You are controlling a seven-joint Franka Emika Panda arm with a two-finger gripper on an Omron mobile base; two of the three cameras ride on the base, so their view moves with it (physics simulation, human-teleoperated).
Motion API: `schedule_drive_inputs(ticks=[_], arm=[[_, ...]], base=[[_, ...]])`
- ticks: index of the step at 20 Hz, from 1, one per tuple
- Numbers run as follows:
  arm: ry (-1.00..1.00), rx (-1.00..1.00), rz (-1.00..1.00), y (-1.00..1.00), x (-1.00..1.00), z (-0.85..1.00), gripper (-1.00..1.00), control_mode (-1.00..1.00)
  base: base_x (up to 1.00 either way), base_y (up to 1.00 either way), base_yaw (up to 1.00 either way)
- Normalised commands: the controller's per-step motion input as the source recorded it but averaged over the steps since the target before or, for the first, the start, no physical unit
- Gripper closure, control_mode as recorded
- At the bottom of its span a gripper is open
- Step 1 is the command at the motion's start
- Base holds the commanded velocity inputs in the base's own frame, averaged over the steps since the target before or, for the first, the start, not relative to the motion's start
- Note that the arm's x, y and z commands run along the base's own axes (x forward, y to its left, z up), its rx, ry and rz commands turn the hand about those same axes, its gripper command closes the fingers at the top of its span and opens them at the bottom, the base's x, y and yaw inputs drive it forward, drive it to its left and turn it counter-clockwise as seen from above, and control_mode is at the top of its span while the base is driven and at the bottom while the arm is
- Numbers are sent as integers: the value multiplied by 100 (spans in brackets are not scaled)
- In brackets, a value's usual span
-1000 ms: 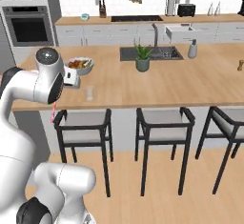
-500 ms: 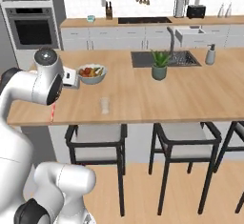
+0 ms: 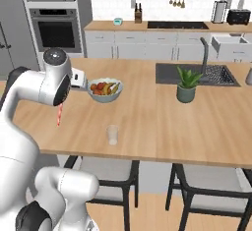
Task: Take a straw from the drawer in front and place it inside the glass cup on the dining counter.
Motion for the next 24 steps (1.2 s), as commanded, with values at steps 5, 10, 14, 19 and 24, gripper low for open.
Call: schedule_drive_inputs(ticks=[5, 10, 14, 19, 24], arm=[[0, 0, 0, 0, 0, 0, 100, 100], [0, 7, 15, -57, 16, 0, 100, -100], [-2, 11, 17, -87, 4, -7, 100, -100], [-7, 8, 22, -75, 5, -13, 100, -100], [-14, 11, 22, -48, 23, -7, 100, -100]], base=[[48, -53, 42], [0, 0, 0], [0, 0, 0], [0, 0, 0], [0, 0, 0]])
